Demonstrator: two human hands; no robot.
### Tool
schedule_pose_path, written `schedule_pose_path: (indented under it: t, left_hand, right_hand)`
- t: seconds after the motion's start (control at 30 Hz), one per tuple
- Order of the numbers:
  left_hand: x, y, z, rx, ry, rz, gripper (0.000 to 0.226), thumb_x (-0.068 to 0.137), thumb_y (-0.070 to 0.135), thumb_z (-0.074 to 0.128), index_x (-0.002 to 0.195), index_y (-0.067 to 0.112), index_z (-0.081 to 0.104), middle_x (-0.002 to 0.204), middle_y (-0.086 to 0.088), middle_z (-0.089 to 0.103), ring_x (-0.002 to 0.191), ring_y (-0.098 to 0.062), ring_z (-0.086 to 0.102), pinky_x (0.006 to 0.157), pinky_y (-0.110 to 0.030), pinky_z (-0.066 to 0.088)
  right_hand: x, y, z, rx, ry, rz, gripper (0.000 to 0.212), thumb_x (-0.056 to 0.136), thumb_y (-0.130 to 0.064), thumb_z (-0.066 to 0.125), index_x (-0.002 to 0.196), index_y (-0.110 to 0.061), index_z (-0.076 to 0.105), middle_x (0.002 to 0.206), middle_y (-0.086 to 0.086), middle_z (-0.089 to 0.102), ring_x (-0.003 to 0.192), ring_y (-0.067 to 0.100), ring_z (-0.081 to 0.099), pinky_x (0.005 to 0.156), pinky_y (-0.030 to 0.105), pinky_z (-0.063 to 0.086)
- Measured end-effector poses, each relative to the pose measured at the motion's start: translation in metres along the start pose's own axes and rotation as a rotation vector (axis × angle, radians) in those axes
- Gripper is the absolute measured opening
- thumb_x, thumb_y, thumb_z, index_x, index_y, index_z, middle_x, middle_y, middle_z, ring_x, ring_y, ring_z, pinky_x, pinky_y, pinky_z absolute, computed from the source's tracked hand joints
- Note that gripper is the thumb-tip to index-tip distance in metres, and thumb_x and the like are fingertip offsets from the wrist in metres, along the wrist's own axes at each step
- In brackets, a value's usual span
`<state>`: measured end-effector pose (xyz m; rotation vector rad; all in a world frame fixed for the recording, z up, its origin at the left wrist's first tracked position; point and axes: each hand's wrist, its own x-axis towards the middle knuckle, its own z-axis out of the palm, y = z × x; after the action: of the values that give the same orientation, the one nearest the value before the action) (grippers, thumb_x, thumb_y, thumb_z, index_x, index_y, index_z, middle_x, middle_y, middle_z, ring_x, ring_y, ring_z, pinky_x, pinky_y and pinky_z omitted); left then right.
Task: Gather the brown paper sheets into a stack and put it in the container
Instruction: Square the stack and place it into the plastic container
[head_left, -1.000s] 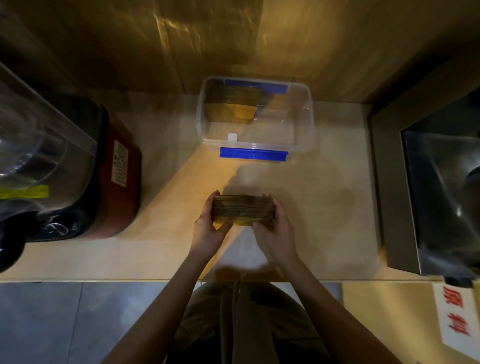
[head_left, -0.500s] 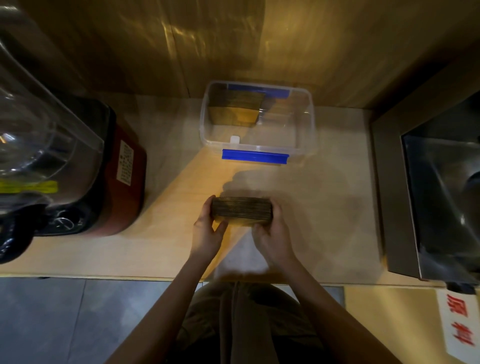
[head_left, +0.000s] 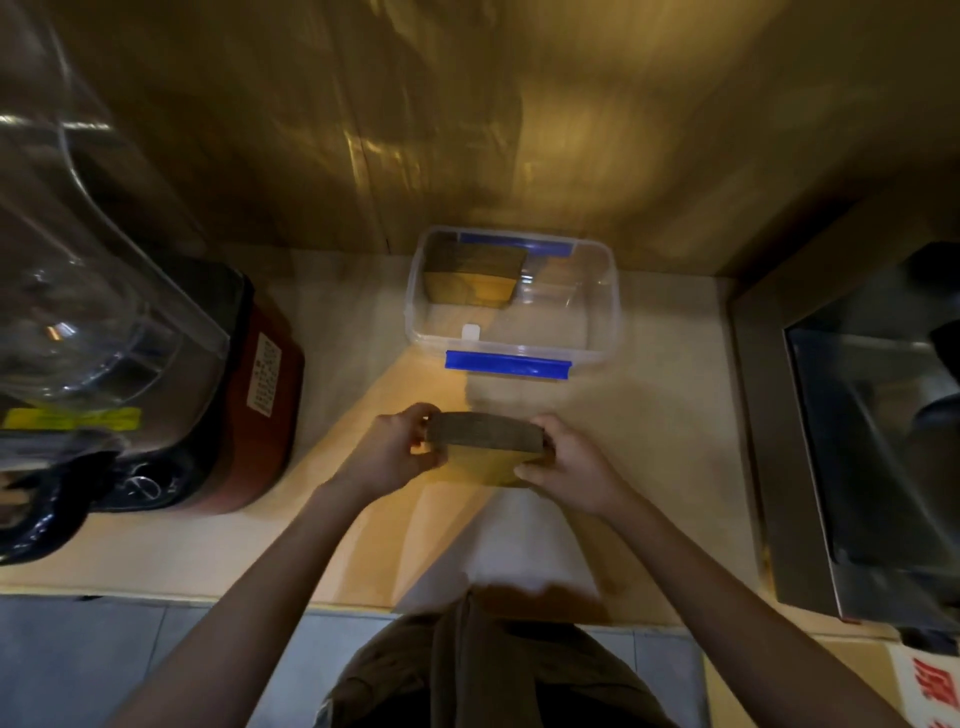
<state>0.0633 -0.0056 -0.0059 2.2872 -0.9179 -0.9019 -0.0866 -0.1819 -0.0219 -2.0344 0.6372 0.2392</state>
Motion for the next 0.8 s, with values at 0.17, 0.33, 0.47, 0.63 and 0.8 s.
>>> schedule_pose_path:
  t: [0.17, 0.33, 0.47, 0.63, 0.8]
  left_hand:
    - [0.027, 0.032, -0.054, 0.049, 0.102, 0.052, 0.049, 0.063, 0.016, 0.079, 0.107, 0.013, 0.057, 0.091, -0.005, 0.065, 0.081, -0.019, 0.063, 0.073, -0.026, 0.051]
    - [0.057, 0.048, -0.091, 0.059, 0.177, 0.178, 0.050, 0.067, 0.013, 0.076, 0.111, 0.012, 0.053, 0.099, 0.000, 0.057, 0.088, -0.014, 0.057, 0.074, -0.023, 0.046]
    - [0.084, 0.050, -0.097, 0.117, 0.204, 0.202, 0.047, 0.069, 0.007, 0.072, 0.110, 0.007, 0.049, 0.108, -0.011, 0.060, 0.098, -0.022, 0.057, 0.078, -0.027, 0.045]
    - [0.117, 0.041, -0.093, 0.297, 0.154, 0.160, 0.048, 0.073, 0.010, 0.067, 0.118, 0.009, 0.049, 0.118, -0.018, 0.058, 0.112, -0.032, 0.050, 0.092, -0.036, 0.040]
    - [0.139, 0.031, -0.082, 0.557, 0.157, 0.066, 0.054, 0.076, 0.024, 0.064, 0.124, 0.011, 0.045, 0.134, -0.017, 0.048, 0.129, -0.033, 0.032, 0.101, -0.043, 0.033]
  right_hand:
    - [0.029, -0.033, -0.042, 0.016, 0.085, -0.085, 0.052, 0.070, -0.015, 0.076, 0.115, -0.011, 0.051, 0.097, 0.004, 0.062, 0.092, 0.021, 0.060, 0.084, 0.036, 0.049]
    - [0.061, -0.057, -0.071, 0.090, 0.167, -0.178, 0.048, 0.071, -0.012, 0.075, 0.114, -0.017, 0.052, 0.104, 0.004, 0.064, 0.099, 0.017, 0.061, 0.090, 0.036, 0.052]
    - [0.086, -0.062, -0.072, -0.020, 0.271, -0.211, 0.047, 0.075, -0.017, 0.072, 0.115, -0.021, 0.048, 0.112, 0.005, 0.065, 0.106, 0.019, 0.059, 0.095, 0.036, 0.048]
    - [0.114, -0.058, -0.063, -0.075, 0.294, -0.164, 0.046, 0.078, -0.018, 0.070, 0.118, -0.019, 0.046, 0.113, 0.006, 0.065, 0.106, 0.019, 0.059, 0.087, 0.027, 0.044]
    - [0.137, -0.052, -0.052, -0.140, 0.262, -0.065, 0.049, 0.080, -0.016, 0.067, 0.122, -0.016, 0.043, 0.113, 0.009, 0.065, 0.106, 0.023, 0.061, 0.084, 0.026, 0.044]
